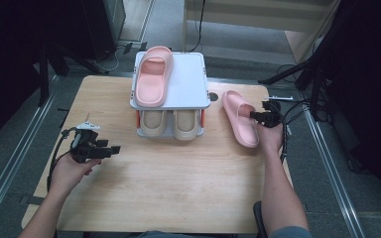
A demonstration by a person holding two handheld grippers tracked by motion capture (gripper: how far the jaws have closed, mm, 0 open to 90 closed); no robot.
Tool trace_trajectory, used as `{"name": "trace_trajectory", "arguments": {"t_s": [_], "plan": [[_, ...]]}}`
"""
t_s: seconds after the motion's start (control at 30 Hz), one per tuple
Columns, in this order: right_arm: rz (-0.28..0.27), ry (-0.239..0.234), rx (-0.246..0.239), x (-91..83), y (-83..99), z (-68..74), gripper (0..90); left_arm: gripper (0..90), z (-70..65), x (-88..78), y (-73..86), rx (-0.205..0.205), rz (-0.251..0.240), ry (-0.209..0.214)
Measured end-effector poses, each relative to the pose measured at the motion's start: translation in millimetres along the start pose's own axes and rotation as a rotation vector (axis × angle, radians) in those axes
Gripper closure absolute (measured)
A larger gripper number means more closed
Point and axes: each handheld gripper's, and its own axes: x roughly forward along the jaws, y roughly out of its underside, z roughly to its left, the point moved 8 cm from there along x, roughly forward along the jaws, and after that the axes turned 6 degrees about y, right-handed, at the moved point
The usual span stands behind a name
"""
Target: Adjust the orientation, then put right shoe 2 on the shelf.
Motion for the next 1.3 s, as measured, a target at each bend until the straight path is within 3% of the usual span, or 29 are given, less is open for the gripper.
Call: {"name": "trace_trajectory", "arguments": {"t_s": [0.37,0.8,1.0,1.3], "plan": [[-0.01,0.011,-0.01,-12.9,-7.5,2.3,83.9,38.0,-1.8,3.0,-3.6,0.005,-0.003,0.019],[-0.049,-0.011,-0.033,-48.2,-21.5,21.2,84.1,38.0,-6.5,14.7,-16.2,0.035,0.02,0.049],[-0.02,0.01,-0.09,-55.0,-30.5,32.4,84.1,38.2,-5.4,14.1,-24.3,0.021,-0.006,0.071],[0.012,0.023,-0.09,-72.3,-57.6,39.5,84.0,38.3,-4.4,15.4,-31.2,0.004,-0.024,0.096]]}}
